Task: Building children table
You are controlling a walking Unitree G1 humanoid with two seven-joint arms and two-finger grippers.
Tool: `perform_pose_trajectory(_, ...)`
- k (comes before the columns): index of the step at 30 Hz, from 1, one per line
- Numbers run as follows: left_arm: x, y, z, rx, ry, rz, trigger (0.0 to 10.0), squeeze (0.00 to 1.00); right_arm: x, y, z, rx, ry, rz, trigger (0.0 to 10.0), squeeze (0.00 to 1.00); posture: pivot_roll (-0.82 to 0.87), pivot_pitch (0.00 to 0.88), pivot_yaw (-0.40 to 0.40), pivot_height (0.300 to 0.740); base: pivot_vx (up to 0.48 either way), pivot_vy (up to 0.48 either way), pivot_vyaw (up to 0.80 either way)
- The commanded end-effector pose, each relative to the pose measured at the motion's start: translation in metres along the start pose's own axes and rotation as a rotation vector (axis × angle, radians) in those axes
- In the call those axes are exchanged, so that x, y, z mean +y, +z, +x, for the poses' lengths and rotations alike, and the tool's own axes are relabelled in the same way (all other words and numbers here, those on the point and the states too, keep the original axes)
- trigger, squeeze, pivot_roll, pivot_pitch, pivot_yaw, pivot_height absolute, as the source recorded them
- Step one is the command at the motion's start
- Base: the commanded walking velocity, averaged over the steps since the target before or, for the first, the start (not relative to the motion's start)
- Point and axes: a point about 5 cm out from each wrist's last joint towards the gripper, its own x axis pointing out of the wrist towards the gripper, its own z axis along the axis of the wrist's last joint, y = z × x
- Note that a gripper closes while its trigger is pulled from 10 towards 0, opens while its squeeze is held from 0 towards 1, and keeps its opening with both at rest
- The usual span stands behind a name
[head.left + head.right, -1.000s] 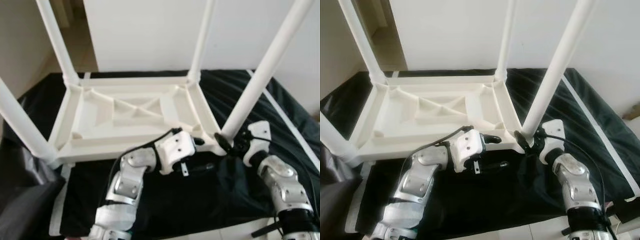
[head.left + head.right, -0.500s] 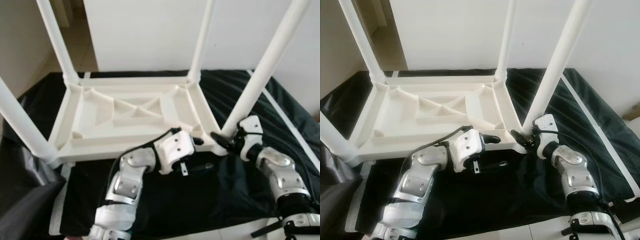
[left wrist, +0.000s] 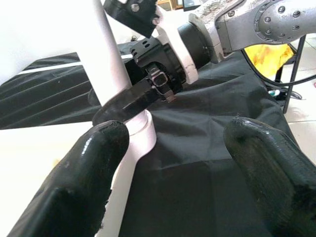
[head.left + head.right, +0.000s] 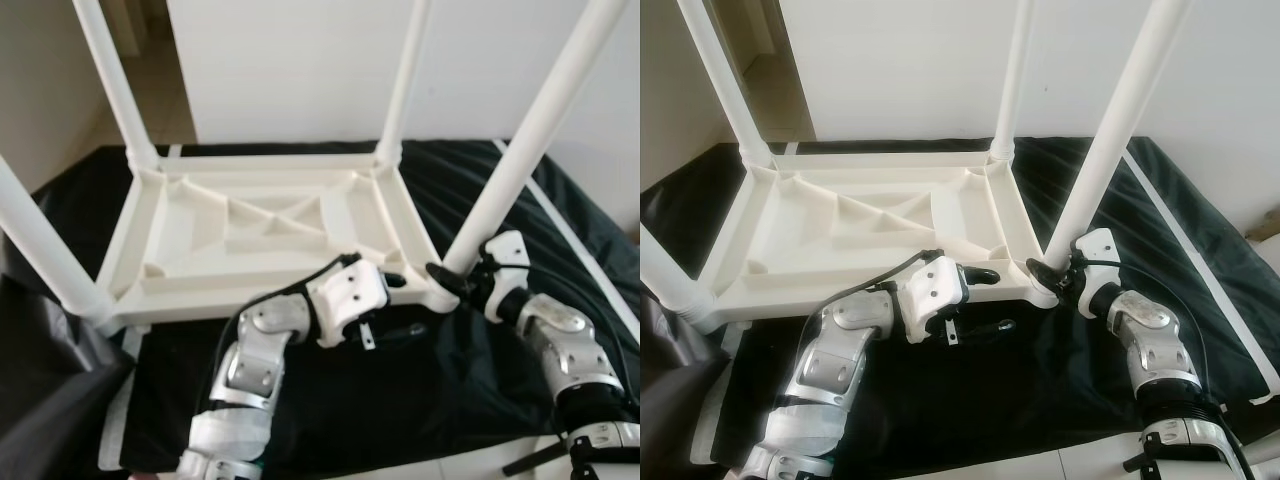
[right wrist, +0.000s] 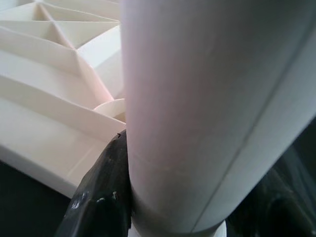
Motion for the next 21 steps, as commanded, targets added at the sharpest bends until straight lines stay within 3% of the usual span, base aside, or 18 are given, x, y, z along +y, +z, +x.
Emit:
perform_pose_trajectory(1, 0.002, -0.009, -0.001, 0.021, 0.242, -0.040, 10.0, 0.00, -0.001, -0.026, -0.006, 0.141, -0.103, 0.043, 10.0, 0.00, 0.00, 0.000, -0.048, 0.740, 0.000, 0.000, 0.00)
perform_pose_trajectory(6, 0.001, -0.008, 0.000, 0.020, 0.239, -0.042, 10.0, 0.00, 0.000, -0.027, -0.004, 0.151, -0.181, 0.083, 10.0, 0.00, -0.01, 0.000, -0.047, 0.740, 0.000, 0.000, 0.00)
perform_pose_trajectory(10, 0.001, -0.008, 0.000, 0.019, 0.235, -0.042, 10.0, 0.00, 0.002, -0.030, -0.003, 0.166, -0.312, 0.130, 10.0, 0.00, -0.01, 0.000, -0.043, 0.740, 0.000, 0.000, 0.00)
perform_pose_trajectory(12, 0.001, -0.008, 0.000, 0.019, 0.235, -0.042, 10.0, 0.00, 0.002, -0.030, -0.003, 0.166, -0.312, 0.130, 10.0, 0.00, -0.01, 0.000, -0.043, 0.740, 0.000, 0.000, 0.00)
perform_pose_trajectory(16, 0.002, -0.008, 0.001, 0.018, 0.228, -0.040, 10.0, 0.00, 0.006, -0.031, -0.001, 0.158, -0.424, 0.200, 10.0, 0.00, -0.02, 0.000, -0.036, 0.740, 0.000, 0.000, 0.00)
perform_pose_trajectory(17, 0.002, -0.008, 0.001, 0.018, 0.223, -0.037, 10.0, 0.00, 0.011, -0.030, 0.001, 0.155, -0.502, 0.231, 10.0, 0.00, -0.02, 0.000, -0.034, 0.740, 0.000, 0.000, 0.00)
perform_pose_trajectory(21, 0.003, -0.008, 0.001, 0.017, 0.221, -0.036, 10.0, 0.00, 0.013, -0.029, 0.002, 0.151, -0.545, 0.246, 10.0, 0.00, -0.02, 0.000, -0.032, 0.740, 0.000, 0.000, 0.00)
